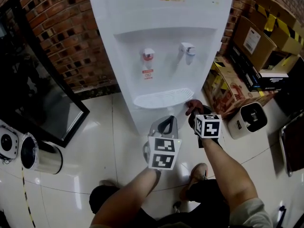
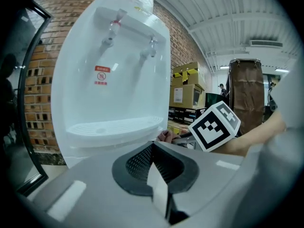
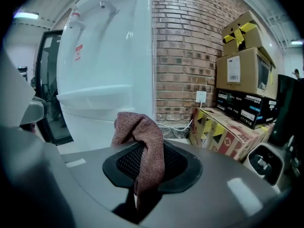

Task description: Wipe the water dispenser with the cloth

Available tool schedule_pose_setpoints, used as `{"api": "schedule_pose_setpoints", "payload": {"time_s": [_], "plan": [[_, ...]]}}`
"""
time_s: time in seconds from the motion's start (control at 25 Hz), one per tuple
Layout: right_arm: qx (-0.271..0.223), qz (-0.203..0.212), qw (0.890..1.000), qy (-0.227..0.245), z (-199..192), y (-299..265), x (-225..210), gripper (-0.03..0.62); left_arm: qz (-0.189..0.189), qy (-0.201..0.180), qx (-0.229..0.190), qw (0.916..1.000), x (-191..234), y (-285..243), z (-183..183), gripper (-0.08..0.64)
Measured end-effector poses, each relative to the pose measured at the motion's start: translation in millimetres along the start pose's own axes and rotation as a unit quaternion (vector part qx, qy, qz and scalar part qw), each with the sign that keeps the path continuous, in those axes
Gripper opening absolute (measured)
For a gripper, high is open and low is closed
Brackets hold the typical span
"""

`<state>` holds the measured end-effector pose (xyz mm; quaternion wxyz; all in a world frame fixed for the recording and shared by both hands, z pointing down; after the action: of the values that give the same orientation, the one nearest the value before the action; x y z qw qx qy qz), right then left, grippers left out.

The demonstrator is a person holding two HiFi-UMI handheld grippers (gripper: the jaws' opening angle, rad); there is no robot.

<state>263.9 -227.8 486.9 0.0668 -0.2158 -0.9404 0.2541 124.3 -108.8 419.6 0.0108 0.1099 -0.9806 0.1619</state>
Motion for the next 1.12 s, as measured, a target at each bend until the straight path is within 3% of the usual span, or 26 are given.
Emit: {"api": "schedule_pose_setpoints", "payload": {"time_s": [0.36,0.56,0.76,0.96,1.12], "plan": [[0.011,0.016,1.000,-0.007,2,-4,-1,0.102,-0.008,0.004,-0.001,1.0000,-4,-3,-3,0.000],[0.018,0.038,0.998,-0.037,0,9,19,0.103,0.019,-0.002,-0.007,0.9998,23,27,-2,0.000],[0.035,0.114,0.988,-0.093,-2,22,86,0.103,0.058,-0.009,-0.006,0.9982,57,66,-8,0.000],[0.056,0.203,0.974,-0.086,-9,28,176,0.104,0.084,-0.013,0.000,0.9964,88,101,-21,0.000],[0.070,0.237,0.968,-0.046,-20,21,230,0.104,0.098,0.006,0.009,0.9952,113,119,-34,0.000]]}}
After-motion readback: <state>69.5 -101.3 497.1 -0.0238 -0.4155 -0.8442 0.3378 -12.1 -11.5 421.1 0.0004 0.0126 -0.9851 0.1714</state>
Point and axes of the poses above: the fingertips, and each gripper's own axes: y backward along the fingers, x to its left, z out of its top, the point moved 5 cm from there along y, backward along the fingers, and after that the axes turned 2 degrees about -x, right-handed, at the moved point
